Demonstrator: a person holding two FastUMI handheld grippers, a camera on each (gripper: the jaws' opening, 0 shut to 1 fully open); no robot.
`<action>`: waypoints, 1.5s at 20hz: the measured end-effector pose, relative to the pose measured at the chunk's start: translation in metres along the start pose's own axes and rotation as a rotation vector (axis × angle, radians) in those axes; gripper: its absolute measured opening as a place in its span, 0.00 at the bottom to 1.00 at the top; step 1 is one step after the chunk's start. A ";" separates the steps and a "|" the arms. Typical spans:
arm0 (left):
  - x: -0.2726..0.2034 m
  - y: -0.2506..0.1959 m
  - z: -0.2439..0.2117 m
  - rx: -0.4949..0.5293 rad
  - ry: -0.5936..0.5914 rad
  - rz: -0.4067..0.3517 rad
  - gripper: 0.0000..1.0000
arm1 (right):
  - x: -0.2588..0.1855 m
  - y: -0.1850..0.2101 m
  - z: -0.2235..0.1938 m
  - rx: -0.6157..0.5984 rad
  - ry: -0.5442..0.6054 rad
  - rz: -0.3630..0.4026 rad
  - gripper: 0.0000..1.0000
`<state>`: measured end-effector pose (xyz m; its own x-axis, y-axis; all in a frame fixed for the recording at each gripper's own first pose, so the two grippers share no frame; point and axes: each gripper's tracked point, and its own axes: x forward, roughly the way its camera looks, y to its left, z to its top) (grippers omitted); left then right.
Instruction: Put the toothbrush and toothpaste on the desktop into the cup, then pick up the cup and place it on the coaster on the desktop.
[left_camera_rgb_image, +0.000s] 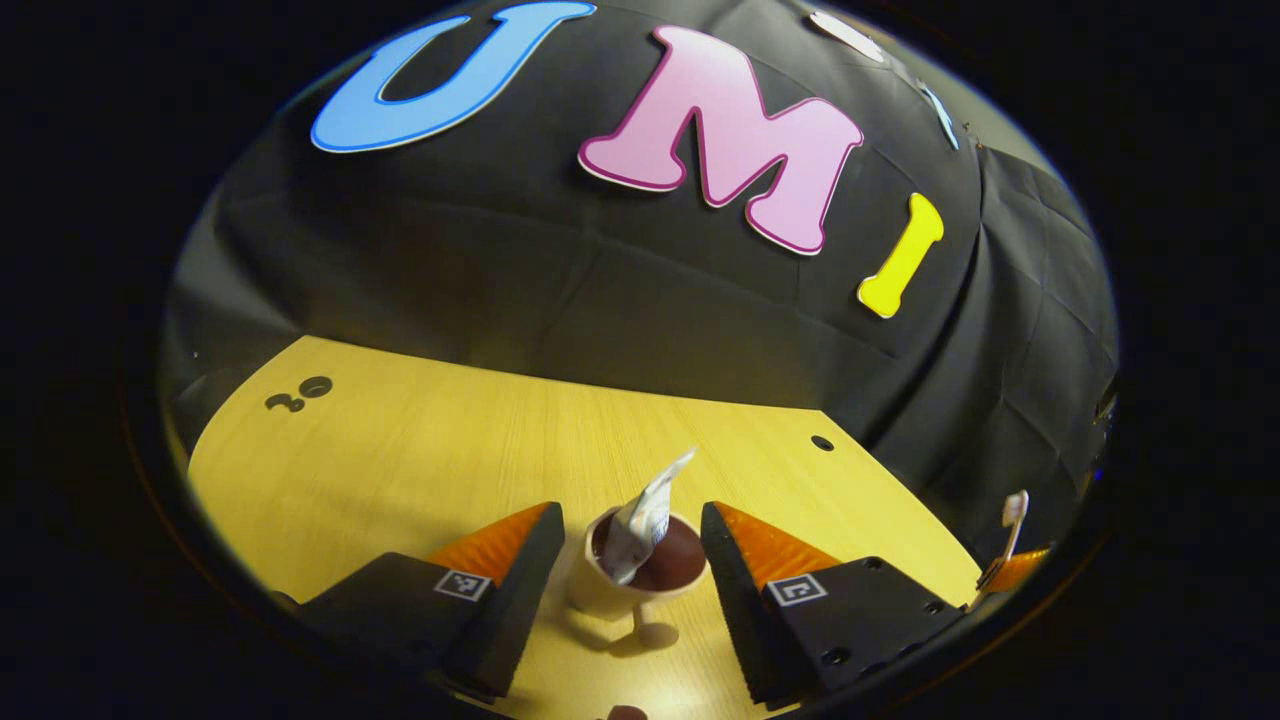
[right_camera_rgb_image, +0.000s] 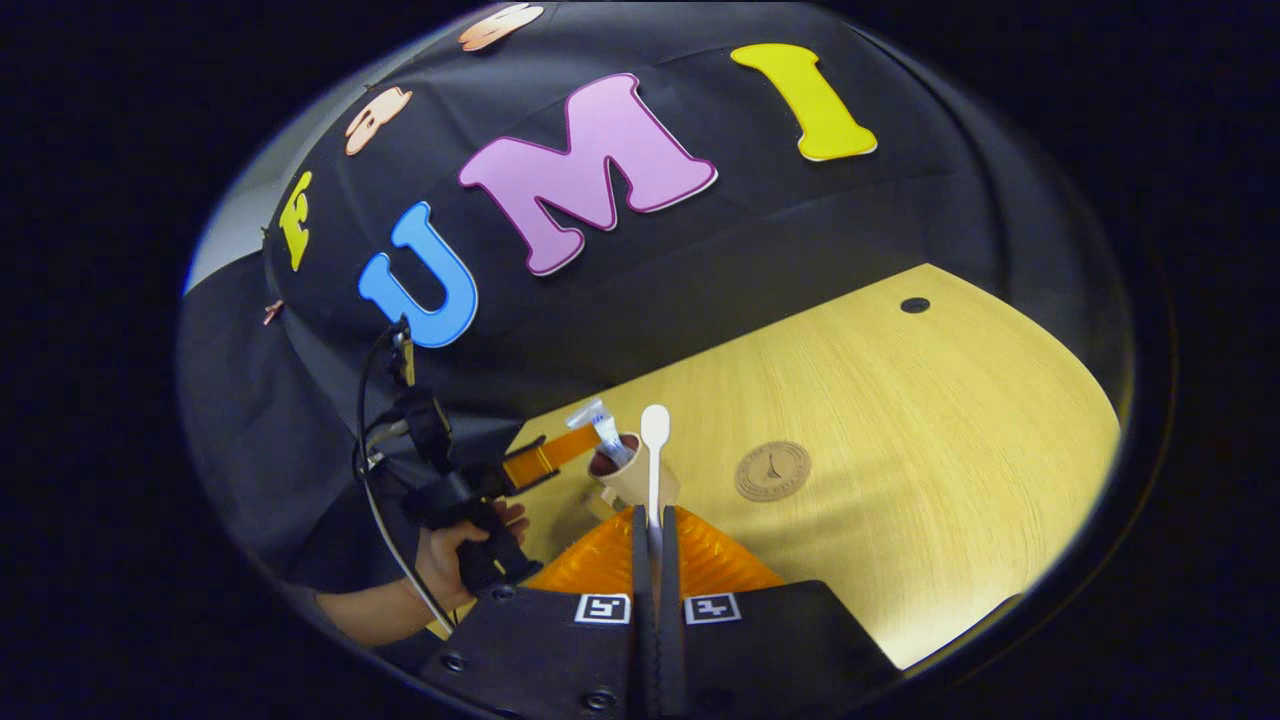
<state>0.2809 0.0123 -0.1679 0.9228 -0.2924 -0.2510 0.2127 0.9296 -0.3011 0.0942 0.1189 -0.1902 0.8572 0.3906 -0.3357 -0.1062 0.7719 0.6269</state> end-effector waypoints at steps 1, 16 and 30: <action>-0.013 0.000 -0.002 -0.011 0.002 -0.007 0.86 | 0.010 0.008 0.006 0.011 -0.021 0.017 0.05; -0.199 0.005 -0.148 -0.123 0.258 -0.035 0.86 | 0.157 0.073 0.080 -0.071 -0.293 0.123 0.05; -0.218 0.015 -0.155 -0.183 0.253 0.013 0.86 | 0.208 0.032 0.030 -0.160 -0.216 0.019 0.06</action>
<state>0.0328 0.0554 -0.2600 0.8109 -0.3487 -0.4699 0.1189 0.8845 -0.4511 0.2841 0.2102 -0.2192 0.9402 0.3025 -0.1565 -0.1865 0.8418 0.5066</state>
